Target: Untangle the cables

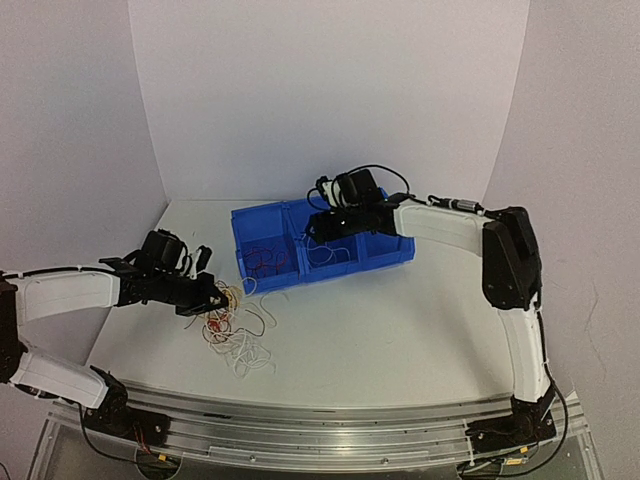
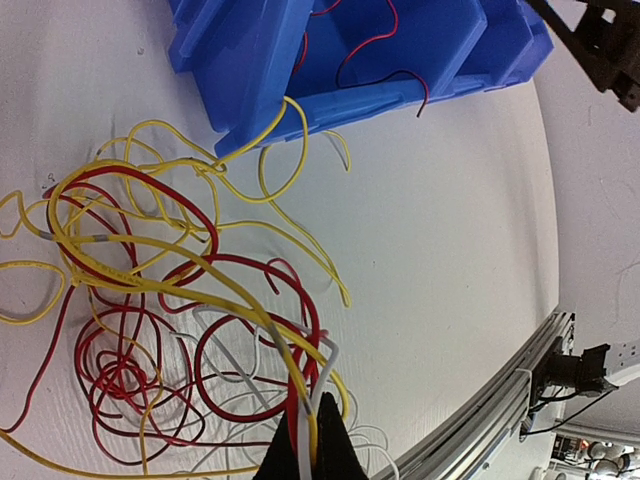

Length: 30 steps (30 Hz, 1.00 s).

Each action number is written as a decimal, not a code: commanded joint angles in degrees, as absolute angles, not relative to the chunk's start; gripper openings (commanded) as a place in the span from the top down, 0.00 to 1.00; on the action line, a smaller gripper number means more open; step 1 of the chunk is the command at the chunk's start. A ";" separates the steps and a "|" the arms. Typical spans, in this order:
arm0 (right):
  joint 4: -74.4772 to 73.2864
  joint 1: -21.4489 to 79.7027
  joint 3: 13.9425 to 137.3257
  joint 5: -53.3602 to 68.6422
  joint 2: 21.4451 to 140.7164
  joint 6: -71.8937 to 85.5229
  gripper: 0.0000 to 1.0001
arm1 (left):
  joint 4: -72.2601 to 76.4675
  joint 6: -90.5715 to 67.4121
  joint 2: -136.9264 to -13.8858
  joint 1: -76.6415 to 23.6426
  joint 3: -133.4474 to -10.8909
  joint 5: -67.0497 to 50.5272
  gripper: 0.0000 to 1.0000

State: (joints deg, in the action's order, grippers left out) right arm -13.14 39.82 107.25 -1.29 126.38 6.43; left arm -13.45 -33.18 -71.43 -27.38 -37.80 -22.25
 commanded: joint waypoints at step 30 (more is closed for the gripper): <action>-3.04 57.98 75.24 24.79 108.47 28.69 0.41 | 2.58 -44.03 -76.82 -44.30 -45.44 -20.53 1.00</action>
State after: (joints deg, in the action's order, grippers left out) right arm -5.11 57.05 71.45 23.04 105.59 27.50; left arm -1.89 -43.10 -76.40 -43.69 -42.43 -20.78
